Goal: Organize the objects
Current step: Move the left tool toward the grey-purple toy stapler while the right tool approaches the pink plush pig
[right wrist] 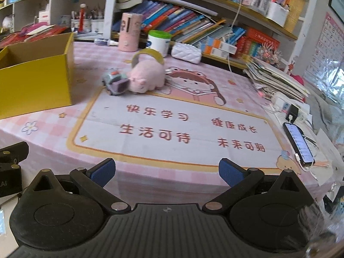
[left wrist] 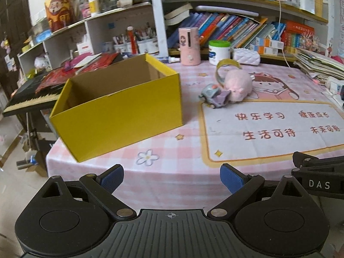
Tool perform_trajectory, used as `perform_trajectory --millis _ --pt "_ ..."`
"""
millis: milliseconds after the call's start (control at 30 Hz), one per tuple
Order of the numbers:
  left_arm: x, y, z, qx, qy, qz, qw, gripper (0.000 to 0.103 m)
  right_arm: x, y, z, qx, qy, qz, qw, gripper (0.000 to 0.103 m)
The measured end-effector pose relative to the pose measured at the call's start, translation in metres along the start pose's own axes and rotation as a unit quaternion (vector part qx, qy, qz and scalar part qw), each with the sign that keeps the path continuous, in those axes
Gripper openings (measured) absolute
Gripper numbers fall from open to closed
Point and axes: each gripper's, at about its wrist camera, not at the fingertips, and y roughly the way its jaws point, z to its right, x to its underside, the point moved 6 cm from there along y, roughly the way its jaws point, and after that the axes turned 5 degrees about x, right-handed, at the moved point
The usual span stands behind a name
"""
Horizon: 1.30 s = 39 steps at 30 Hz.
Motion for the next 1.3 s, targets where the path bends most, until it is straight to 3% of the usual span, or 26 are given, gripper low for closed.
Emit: perform_trajectory --millis 433,1300 --pt "-0.024 0.033 0.023 0.0 0.01 -0.009 0.9999 0.098 -0.017 0.037 0.023 0.004 0.011 -0.015 1.0 0.103" --pt "-0.094 0.1 0.065 -0.046 -0.026 -0.011 0.9985 0.098 -0.107 0.136 0.058 -0.071 0.004 0.012 0.997 0.103"
